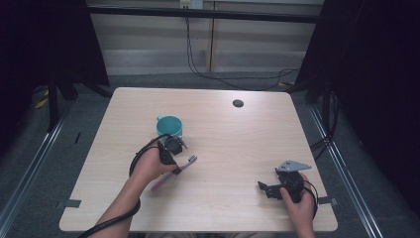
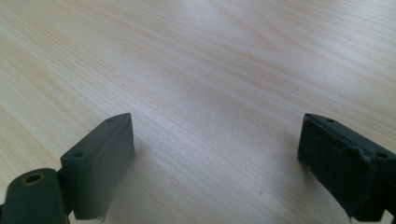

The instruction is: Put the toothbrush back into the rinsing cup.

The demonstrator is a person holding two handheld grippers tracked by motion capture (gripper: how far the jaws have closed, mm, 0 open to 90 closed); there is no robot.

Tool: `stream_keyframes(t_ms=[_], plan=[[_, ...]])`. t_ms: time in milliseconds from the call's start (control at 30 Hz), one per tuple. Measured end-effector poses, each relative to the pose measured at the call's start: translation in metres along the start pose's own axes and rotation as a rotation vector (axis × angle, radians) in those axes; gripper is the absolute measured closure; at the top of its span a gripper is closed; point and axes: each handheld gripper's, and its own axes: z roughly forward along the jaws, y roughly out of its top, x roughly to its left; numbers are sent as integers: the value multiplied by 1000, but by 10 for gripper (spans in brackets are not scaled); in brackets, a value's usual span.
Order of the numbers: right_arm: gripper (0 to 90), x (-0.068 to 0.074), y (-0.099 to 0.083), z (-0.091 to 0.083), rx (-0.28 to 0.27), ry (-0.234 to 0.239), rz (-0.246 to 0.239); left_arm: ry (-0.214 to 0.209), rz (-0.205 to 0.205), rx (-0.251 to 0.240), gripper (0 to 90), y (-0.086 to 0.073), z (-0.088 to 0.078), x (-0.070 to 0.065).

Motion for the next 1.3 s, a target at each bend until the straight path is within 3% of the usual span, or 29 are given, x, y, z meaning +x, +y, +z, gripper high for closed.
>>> stream_keyframes(t_ms=[367,467,633,833,1033,1300], plan=[[102,0,0,0,2,2,-1,0,-21,10,656,10,3,0],[102,0,0,0,2,2,-1,7,-15,45,691,12,6,0],[102,0,0,0,2,4,-3,4,-40,58,783,16,8,-2],[102,0,0,0,2,4,-4,-8,-49,88,802,20,9,-4],[102,0,0,0,0,5,-7,-46,-66,37,803,17,5,-3],[102,0,0,0,2,4,-4,-69,-99,-70,807,11,-14,-1]])
